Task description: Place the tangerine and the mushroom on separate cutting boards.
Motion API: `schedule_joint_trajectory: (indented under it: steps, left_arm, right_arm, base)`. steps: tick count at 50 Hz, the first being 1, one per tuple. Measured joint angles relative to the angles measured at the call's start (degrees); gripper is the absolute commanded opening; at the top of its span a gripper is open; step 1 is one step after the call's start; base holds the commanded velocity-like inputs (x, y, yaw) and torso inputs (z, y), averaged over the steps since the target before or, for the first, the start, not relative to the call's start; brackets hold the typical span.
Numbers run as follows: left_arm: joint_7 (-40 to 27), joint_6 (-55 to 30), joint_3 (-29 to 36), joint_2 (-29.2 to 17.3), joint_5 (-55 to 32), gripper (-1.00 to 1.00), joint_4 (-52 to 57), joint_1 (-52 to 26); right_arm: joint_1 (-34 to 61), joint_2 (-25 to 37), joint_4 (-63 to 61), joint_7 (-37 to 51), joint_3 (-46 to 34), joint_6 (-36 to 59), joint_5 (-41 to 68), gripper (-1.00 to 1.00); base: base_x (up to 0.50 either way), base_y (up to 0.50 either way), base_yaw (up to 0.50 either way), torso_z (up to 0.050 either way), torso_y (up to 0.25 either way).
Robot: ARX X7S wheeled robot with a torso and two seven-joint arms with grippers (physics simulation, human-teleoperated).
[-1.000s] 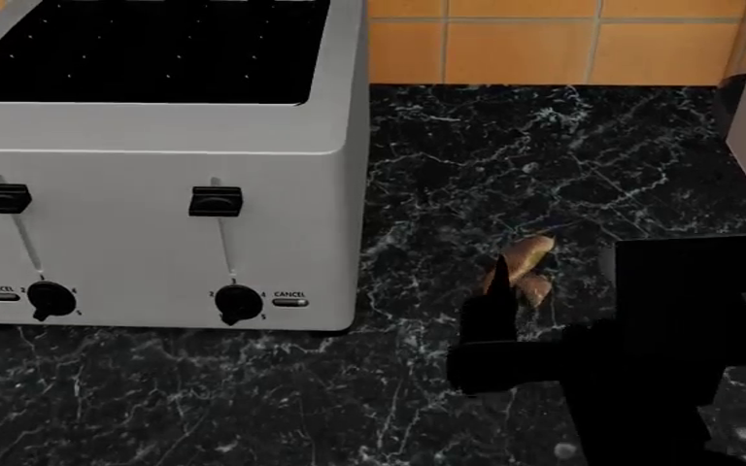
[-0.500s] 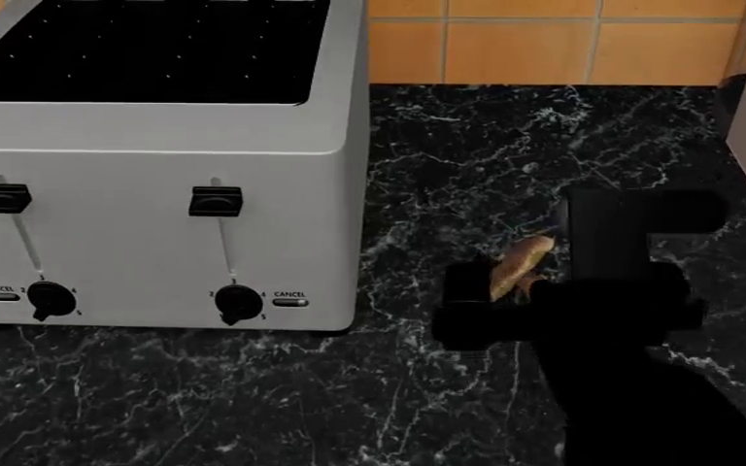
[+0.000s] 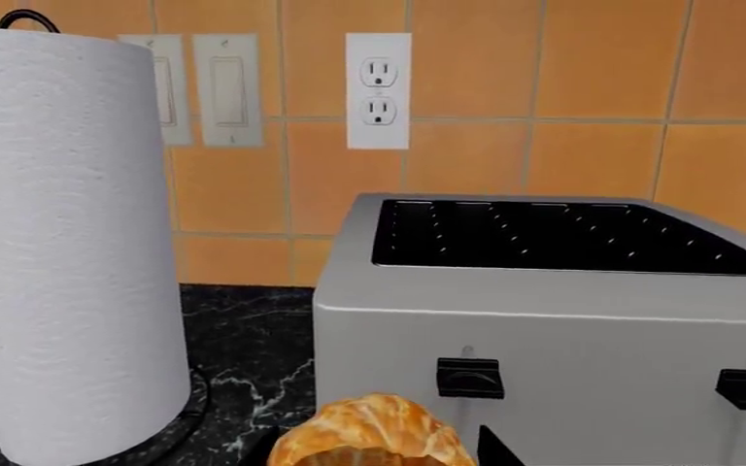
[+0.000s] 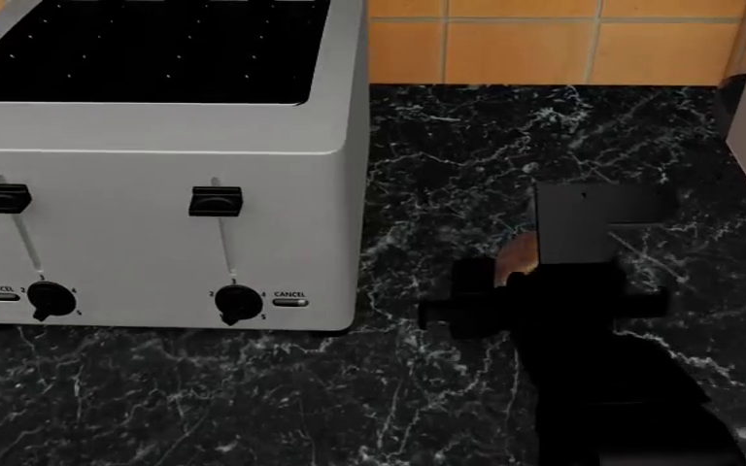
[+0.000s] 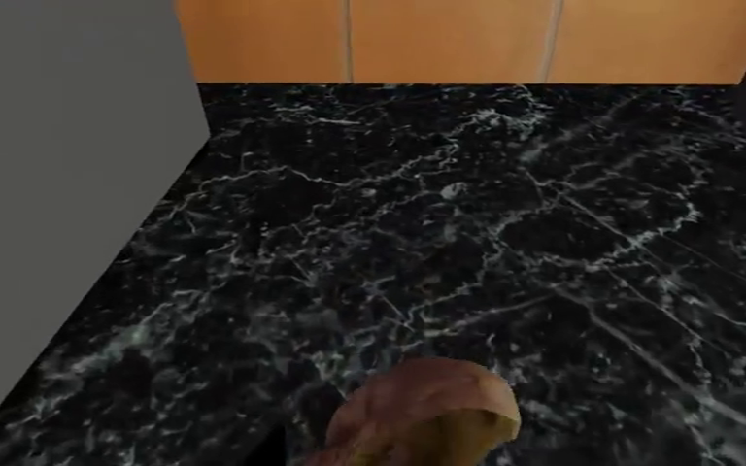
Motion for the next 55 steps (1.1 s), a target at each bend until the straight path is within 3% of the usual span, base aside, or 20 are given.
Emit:
schedule_joint_trajectory:
  steps: [20, 31, 46, 55]
  left_arm:
    - [1.6, 1.7, -0.6, -0.6, 1.5, -1.0, 0.9, 2.7]
    - [6.6, 4.3, -2.4, 0.4, 6.9, -1.0, 2.1, 6.5]
    - [17.1, 12.1, 1.8, 4.0, 21.9, -1.0, 4.0, 12.3]
    - [18.9, 14.1, 1.7, 4.3, 23.5, -1.0, 3.8, 13.6]
  right_arm:
    - [-6.8, 2.7, -26.0, 4.7, 3.2, 6.0, 0.9, -1.0]
    - [-14.6, 4.0, -40.4, 6.0, 6.3, 4.6, 1.6, -1.0]
    - [-29.9, 5.2, -60.2, 9.2, 8.3, 4.5, 2.6, -1.0]
    - [-32.5, 11.7, -64.7, 18.9, 9.7, 3.8, 13.7, -1.0]
  base:
    - [0.0, 0.0, 0.0, 0.0, 0.0]
    - [0.0, 0.0, 0.0, 0.0, 0.0]
    - [-0.47, 0.0, 0.0, 0.0, 0.0]
    - [-0.41, 0.2, 0.0, 0.0, 0.0]
